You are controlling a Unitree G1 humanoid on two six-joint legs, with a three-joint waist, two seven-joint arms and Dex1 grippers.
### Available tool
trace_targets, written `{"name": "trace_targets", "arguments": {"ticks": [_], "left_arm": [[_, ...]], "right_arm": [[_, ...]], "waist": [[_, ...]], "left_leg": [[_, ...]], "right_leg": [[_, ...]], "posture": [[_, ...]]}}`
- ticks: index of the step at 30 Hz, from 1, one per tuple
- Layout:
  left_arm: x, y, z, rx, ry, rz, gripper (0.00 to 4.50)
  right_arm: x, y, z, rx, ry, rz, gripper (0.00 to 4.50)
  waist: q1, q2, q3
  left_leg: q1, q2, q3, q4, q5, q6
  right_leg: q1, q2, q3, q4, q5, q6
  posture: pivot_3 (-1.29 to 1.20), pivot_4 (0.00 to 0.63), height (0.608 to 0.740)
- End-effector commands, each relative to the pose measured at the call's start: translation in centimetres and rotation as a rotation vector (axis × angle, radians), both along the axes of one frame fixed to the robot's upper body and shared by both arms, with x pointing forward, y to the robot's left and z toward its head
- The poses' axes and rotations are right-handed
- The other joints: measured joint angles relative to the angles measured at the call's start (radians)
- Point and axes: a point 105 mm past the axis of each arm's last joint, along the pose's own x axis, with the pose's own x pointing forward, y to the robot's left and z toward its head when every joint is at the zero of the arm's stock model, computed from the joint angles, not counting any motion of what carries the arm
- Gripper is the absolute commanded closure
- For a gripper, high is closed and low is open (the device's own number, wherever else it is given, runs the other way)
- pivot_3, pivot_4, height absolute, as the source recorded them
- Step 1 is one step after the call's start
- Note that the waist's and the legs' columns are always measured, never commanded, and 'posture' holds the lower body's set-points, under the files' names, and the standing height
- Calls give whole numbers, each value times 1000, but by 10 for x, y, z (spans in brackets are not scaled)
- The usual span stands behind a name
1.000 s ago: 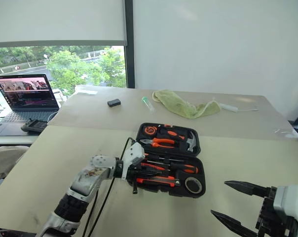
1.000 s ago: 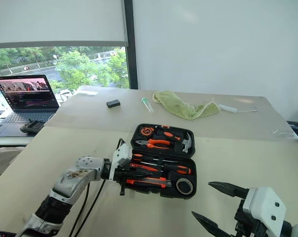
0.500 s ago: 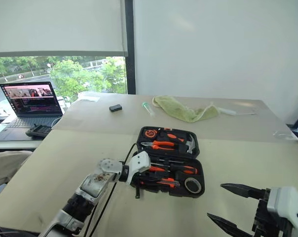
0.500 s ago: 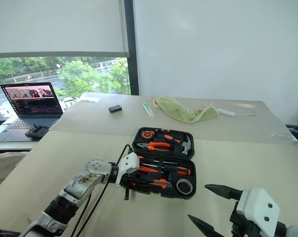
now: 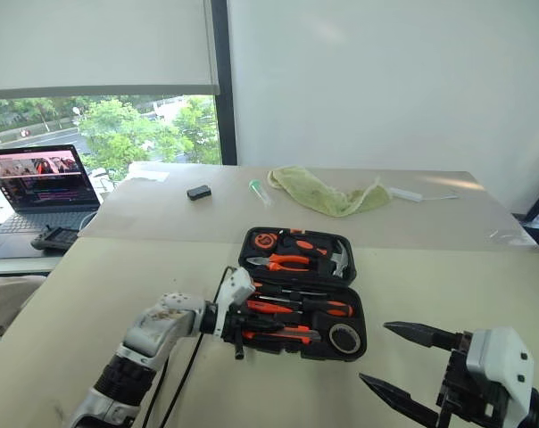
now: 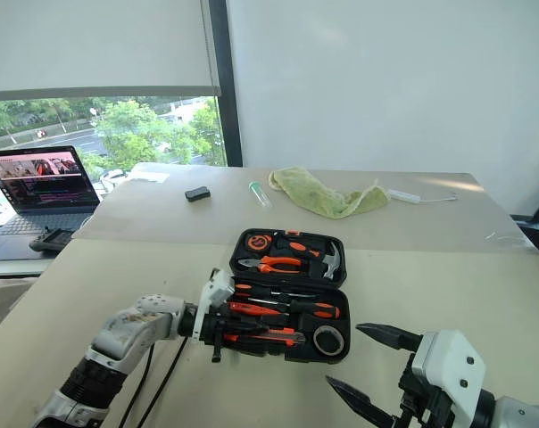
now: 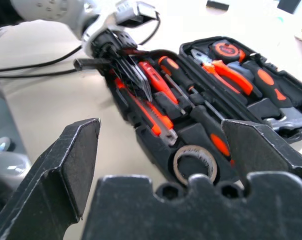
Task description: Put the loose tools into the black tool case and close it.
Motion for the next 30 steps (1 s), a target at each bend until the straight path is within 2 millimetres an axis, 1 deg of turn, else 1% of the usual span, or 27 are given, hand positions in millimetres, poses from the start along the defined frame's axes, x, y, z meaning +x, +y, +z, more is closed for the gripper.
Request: {"name": "trace_targets", "arguments": {"ticks": [1, 2, 4, 5, 7, 9, 10, 11, 12, 13, 14, 15, 16, 19, 21, 24, 25, 27, 30], "left_arm": [[11, 9, 43, -63, -120, 112, 4472], [15, 13, 46, -53, -145, 154, 4472], [24, 25, 52, -86, -104, 240, 4472], [27, 31, 54, -89, -105, 275, 3971], [31, 42, 56, -86, -116, 336, 3533], [38, 55, 57, -80, -123, 419, 2688], [40, 60, 58, -76, -135, 446, 2445], [42, 64, 59, -71, -139, 472, 2027], [43, 66, 60, -67, -141, 490, 1741], [44, 68, 59, -50, -138, 510, 1327], [46, 70, 56, -22, -132, 528, 1127], [47, 71, 52, 14, -124, 540, 601], [46, 69, 46, 76, -130, 535, 305], [48, 65, 38, 165, -101, 553, 305], [57, 69, 31, 220, -58, 625, 305], [62, 68, 25, 284, -38, 649, 305], [63, 65, 21, 313, -23, 651, 305], [65, 61, 15, 341, 1, 655, 305], [64, 60, 6, 379, 27, 671, 305]], "right_arm": [[10, 4, 5, 101, 6, -35, 0], [14, 4, 5, 111, 13, -45, 0], [21, 3, 5, 113, 7, -77, 0], [24, 3, 4, 107, 6, -87, 0], [32, 2, 4, 89, -7, -122, 0], [42, -2, 0, 86, 15, -174, 0], [45, -2, 0, 94, 17, -183, 0], [50, -2, 0, 104, 29, -198, 0], [54, -2, -1, 110, 37, -210, 0], [59, -3, -5, 102, 65, -235, 0], [65, -6, -9, 87, 94, -268, 0], [70, -9, -14, 59, 112, -302, 0], [77, -12, -20, 62, 157, -334, 0], [91, -14, -26, 64, 217, -378, 0], [100, -20, -33, 46, 260, -438, 0], [110, -30, -42, 21, 321, -510, 0], [114, -33, -48, 2, 357, -532, 0], [118, -36, -54, -16, 406, -555, 0], [121, -33, -59, -23, 449, -541, 0]], "waist": [[0, -1, 1], [1, -1, 1], [2, -1, 1], [1, -1, 1], [0, -2, 2], [0, -2, 2], [0, -2, 2], [0, -3, 3], [-1, -3, 3], [-1, -3, 3], [-1, -3, 3], [-2, -3, 3], [-2, -3, 3], [0, -4, 4], [4, -4, 4], [2, -4, 4], [0, -4, 4], [-2, -4, 4], [-2, -4, 4]], "left_leg": [[-2, 0, 0, 1, 0, 0], [-5, -1, 0, 2, 0, 0], [-6, -2, 0, 3, 0, 0], [-7, -2, 0, 3, 0, 0], [-8, -2, 0, 3, 1, 0], [-9, -2, 0, 3, 1, -1], [-9, -2, 0, 3, 1, -1], [-9, -2, 0, 3, 1, -2], [-9, -2, 0, 3, 2, -2], [-9, -2, 0, 3, 2, -2], [-9, -2, 0, 3, 2, -3], [-9, -2, 0, 3, 2, -3], [-9, -2, 0, 3, 2, -3], [-9, -2, 1, 3, 3, -4], [-10, -2, 0, 3, 3, -3], [-10, -2, 1, 3, 3, -3], [-10, -2, 1, 3, 3, -3], [-10, -2, 1, 3, 3, -4], [-11, -2, 1, 3, 3, -4]], "right_leg": [[-2, -2, 0, 0, 1, 0], [-4, -2, -1, 0, 2, 1], [-6, -1, -1, 1, 2, 2], [-6, 0, -1, 1, 2, 2], [-8, 1, -1, 2, 2, 2], [-9, 4, -1, 2, 2, 2], [-9, 4, -1, 2, 3, 1], [-9, 5, -1, 2, 3, 1], [-9, 6, -1, 2, 3, 1], [-9, 6, -1, 1, 4, 0], [-9, 6, -1, 1, 4, 0], [-9, 7, -1, 2, 4, 0], [-9, 7, -1, 2, 4, 0], [-9, 8, 0, 1, 5, -1], [-9, 8, -1, 1, 5, -1], [-10, 9, -1, 1, 6, 0], [-10, 9, -1, 1, 6, 0], [-10, 9, -1, 1, 6, 0], [-10, 9, -1, 1, 6, 0]], "posture": [[0, 150, 740], [0, 150, 740], [0, 150, 740], [0, 150, 740], [0, 150, 740], [0, 150, 740], [0, 150, 740], [0, 150, 740], [0, 150, 740], [0, 150, 740], [0, 150, 740], [0, 150, 740], [0, 150, 740], [0, 150, 740], [0, 150, 740], [0, 150, 740], [0, 150, 740], [0, 150, 740], [0, 150, 740]]}}
